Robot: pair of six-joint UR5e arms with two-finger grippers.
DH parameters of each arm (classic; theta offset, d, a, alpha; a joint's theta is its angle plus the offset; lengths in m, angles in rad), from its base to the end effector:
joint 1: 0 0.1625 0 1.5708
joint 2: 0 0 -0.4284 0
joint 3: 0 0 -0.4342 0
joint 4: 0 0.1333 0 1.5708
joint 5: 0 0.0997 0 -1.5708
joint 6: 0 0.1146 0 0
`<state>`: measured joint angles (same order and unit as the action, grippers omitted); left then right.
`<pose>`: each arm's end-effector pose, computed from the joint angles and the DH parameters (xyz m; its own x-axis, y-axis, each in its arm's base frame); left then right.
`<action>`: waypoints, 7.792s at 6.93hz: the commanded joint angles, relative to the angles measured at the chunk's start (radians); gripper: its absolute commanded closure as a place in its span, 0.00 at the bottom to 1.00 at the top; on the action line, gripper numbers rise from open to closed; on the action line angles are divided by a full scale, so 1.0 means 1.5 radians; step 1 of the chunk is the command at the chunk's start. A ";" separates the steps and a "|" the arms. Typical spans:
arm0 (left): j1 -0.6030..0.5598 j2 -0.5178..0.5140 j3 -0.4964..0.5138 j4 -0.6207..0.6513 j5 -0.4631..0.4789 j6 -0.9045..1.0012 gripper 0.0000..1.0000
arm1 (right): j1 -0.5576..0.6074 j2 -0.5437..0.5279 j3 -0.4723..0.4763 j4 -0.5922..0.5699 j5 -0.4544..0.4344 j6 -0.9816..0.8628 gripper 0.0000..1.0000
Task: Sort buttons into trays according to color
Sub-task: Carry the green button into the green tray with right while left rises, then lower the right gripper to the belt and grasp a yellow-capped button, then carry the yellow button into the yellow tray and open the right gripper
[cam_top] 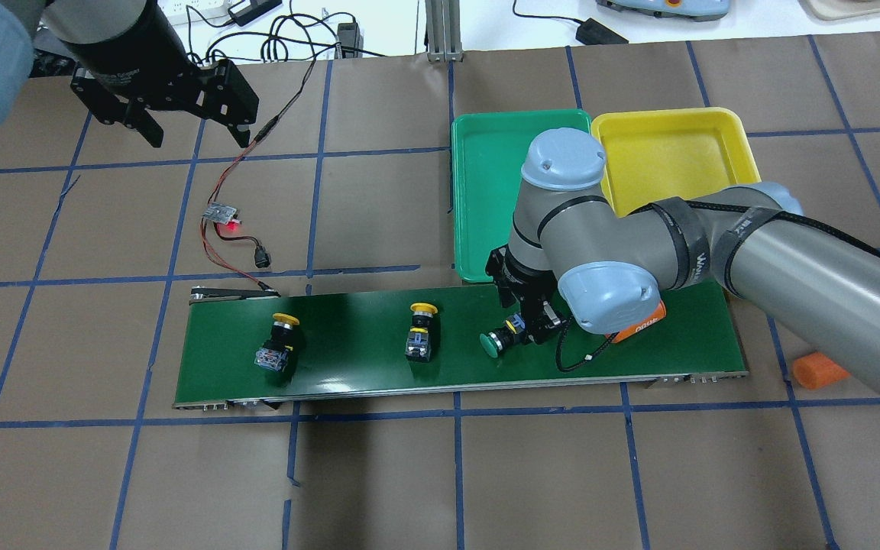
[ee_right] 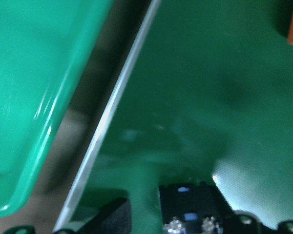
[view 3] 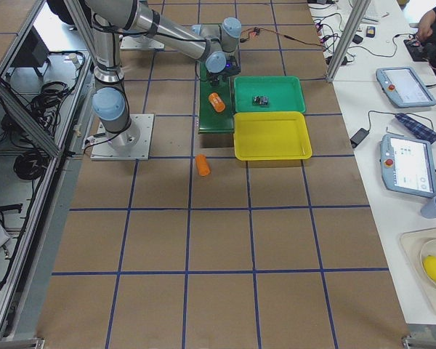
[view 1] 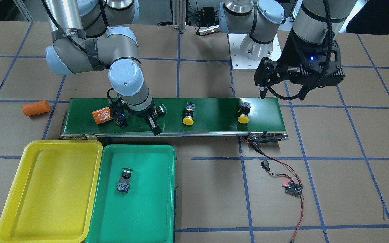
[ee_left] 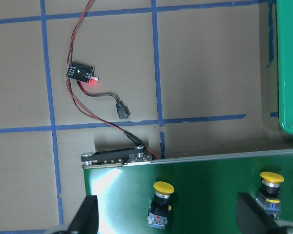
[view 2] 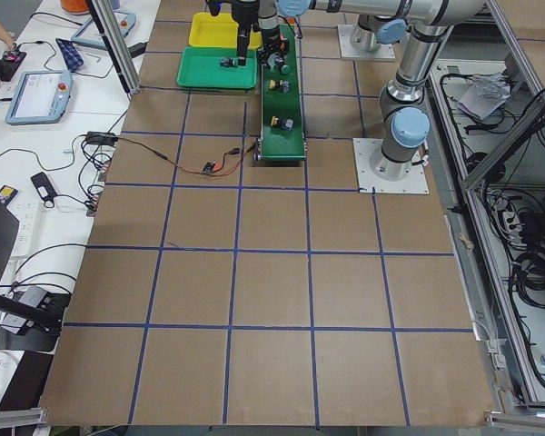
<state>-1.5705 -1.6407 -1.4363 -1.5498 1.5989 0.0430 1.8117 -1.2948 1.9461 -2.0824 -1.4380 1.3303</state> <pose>-0.1299 -0.5724 0.5123 -0.9987 0.0401 -0.0316 0.0427 0.9955 -0.0842 0.2742 -0.4938 0.1851 -0.4598 0.8819 0.1040 0.8829 0.4413 0.1605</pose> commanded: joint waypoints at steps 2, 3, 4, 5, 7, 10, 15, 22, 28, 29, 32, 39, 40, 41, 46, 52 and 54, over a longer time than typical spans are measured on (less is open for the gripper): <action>-0.001 -0.017 0.033 -0.026 0.000 -0.004 0.00 | -0.011 -0.037 -0.023 -0.004 -0.005 -0.002 1.00; 0.000 -0.017 0.033 -0.025 -0.001 -0.004 0.00 | -0.017 -0.050 -0.038 0.021 -0.009 -0.006 1.00; -0.002 -0.014 0.025 -0.026 0.001 -0.004 0.00 | -0.022 -0.051 -0.055 0.051 -0.014 -0.030 1.00; -0.001 -0.017 0.030 -0.025 -0.002 -0.004 0.00 | -0.027 -0.051 -0.063 0.062 -0.054 -0.046 1.00; -0.001 -0.019 0.029 -0.024 -0.004 -0.006 0.00 | -0.053 -0.013 -0.132 0.046 -0.064 -0.239 1.00; -0.003 -0.018 0.031 -0.024 -0.004 -0.008 0.00 | -0.096 0.136 -0.283 0.011 -0.057 -0.375 0.90; 0.000 -0.016 0.034 -0.018 -0.038 -0.009 0.00 | -0.101 0.129 -0.295 0.015 -0.058 -0.458 0.00; 0.001 -0.018 0.033 -0.001 -0.054 -0.009 0.00 | -0.074 -0.110 -0.173 0.231 -0.062 -0.656 0.00; 0.000 -0.019 0.030 0.001 -0.054 -0.010 0.00 | -0.028 -0.049 -0.066 0.146 -0.060 -0.691 0.00; 0.000 -0.019 0.030 0.000 -0.054 -0.010 0.00 | -0.027 -0.044 -0.050 0.120 -0.059 -0.703 0.00; 0.000 -0.019 0.030 0.000 -0.054 -0.010 0.00 | -0.027 -0.032 -0.032 0.121 -0.058 -0.723 0.00; -0.001 -0.018 0.018 0.025 -0.054 -0.009 0.00 | -0.051 -0.104 -0.045 0.126 -0.078 -0.724 1.00; -0.004 -0.019 0.018 0.025 -0.054 -0.010 0.00 | -0.105 -0.120 -0.063 0.121 -0.109 -0.741 1.00; -0.002 -0.020 0.019 0.030 -0.054 -0.010 0.00 | -0.185 -0.118 -0.080 0.102 -0.096 -0.777 1.00; -0.002 -0.020 0.018 0.029 -0.055 -0.010 0.00 | -0.312 0.061 -0.155 -0.053 -0.155 -1.015 1.00; -0.004 -0.018 0.012 0.029 -0.054 -0.010 0.00 | -0.304 -0.107 -0.140 0.140 -0.114 -0.982 0.00; -0.007 -0.017 0.013 0.029 -0.052 -0.010 0.00 | -0.236 -0.184 -0.124 0.272 -0.003 -0.968 0.00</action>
<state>-1.5785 -1.6663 -1.4177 -1.5064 1.5194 0.0277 1.3924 -1.5115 1.7447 -1.7906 -1.5625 -0.1410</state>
